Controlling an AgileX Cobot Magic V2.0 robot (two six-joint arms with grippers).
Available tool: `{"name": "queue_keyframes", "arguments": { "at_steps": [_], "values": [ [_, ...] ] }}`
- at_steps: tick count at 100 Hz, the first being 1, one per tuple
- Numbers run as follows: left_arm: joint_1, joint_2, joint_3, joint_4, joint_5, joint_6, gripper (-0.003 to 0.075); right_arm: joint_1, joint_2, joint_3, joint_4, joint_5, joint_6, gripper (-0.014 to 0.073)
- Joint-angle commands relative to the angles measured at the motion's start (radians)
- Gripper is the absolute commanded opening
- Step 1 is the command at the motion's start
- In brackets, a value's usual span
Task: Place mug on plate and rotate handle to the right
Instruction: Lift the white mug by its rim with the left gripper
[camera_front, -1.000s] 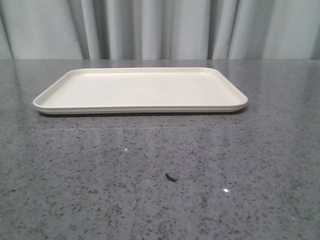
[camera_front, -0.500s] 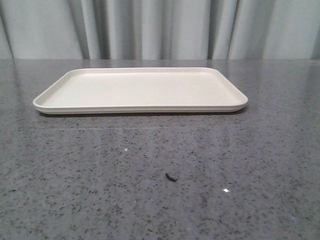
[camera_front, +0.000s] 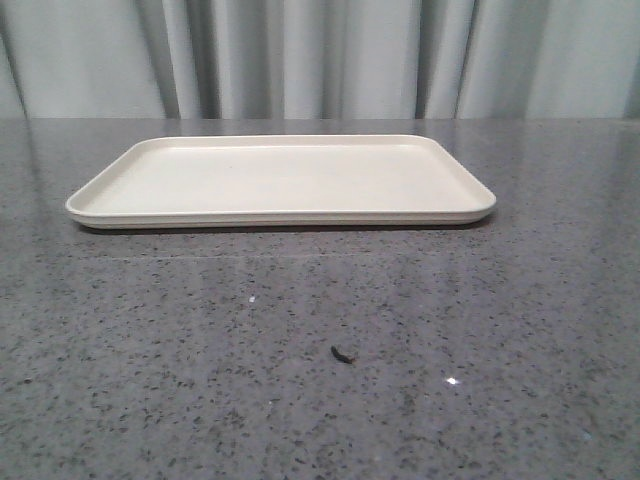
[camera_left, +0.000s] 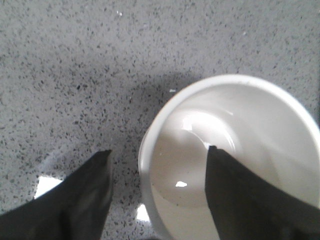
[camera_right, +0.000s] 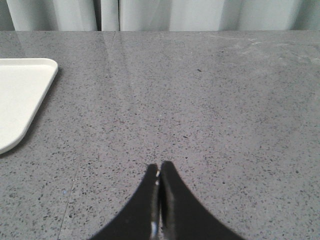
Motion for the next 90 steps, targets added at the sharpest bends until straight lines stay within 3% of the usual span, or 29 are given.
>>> {"name": "queue_keyframes", "arguments": {
  "at_steps": [1,45,90],
  "values": [
    [0.004,-0.009,-0.036,-0.013,-0.018,0.004,0.0351,-0.006,0.017,-0.036,0.000,-0.081,-0.009,-0.0069],
    [0.004,-0.009,-0.036,-0.017,0.004,0.004,-0.0020,-0.006,0.017,-0.036,0.000,-0.097,-0.009,-0.0069],
    [0.004,-0.009,-0.036,-0.095,-0.008,0.004,-0.0019,-0.006,0.017,-0.036,0.000,-0.097,-0.009,-0.0069]
  ]
}}
